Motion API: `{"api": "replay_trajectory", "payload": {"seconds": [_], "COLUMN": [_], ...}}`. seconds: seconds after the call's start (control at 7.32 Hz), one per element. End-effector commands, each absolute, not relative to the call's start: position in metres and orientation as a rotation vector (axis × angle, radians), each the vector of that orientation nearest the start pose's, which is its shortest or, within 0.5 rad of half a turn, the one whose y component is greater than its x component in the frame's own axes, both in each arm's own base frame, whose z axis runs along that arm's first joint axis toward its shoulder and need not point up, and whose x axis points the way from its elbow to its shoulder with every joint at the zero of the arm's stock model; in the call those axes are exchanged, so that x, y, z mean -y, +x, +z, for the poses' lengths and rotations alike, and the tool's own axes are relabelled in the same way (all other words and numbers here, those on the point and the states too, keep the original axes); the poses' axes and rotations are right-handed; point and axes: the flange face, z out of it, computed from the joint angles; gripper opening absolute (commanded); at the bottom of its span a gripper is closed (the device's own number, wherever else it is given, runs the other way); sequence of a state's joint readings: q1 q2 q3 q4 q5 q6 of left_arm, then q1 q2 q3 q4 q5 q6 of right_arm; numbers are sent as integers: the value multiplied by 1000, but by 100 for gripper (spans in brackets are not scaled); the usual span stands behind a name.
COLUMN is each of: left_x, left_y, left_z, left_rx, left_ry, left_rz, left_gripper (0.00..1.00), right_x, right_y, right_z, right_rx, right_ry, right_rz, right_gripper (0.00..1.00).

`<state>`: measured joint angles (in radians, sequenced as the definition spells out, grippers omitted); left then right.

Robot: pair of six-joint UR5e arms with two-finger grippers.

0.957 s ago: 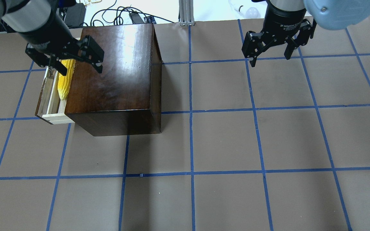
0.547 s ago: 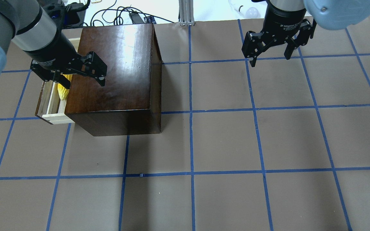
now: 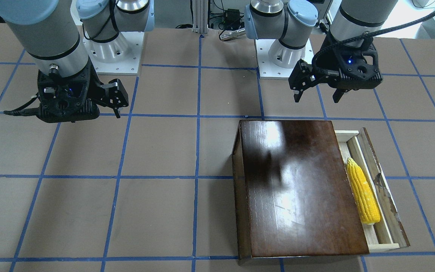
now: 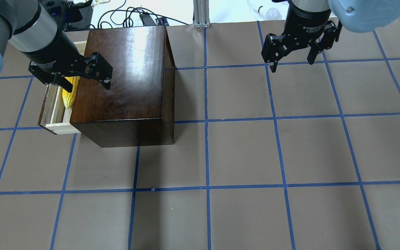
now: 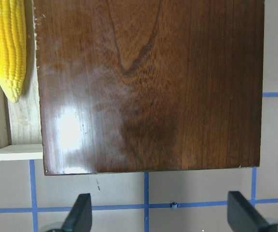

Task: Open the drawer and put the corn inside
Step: 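Raise the left gripper away from the drawer over the cabinet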

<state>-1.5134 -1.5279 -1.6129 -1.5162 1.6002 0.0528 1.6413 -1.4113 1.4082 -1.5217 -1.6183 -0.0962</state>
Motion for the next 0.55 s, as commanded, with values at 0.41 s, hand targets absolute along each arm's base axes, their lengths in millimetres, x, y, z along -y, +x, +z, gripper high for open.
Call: {"api": "replay_trajectory", "payload": {"seconds": [0.41], "left_x": [494], "left_y": [-105], "left_z": [502], "left_rx": [-3147], "left_ry": [-24], "left_rz": [-105], "left_gripper": [100], "right_x": [544], "right_y": [167], "right_z": [479], "right_rx": [-3176], "right_ry": [-268], "right_rz": [74], "right_gripper": [100]}}
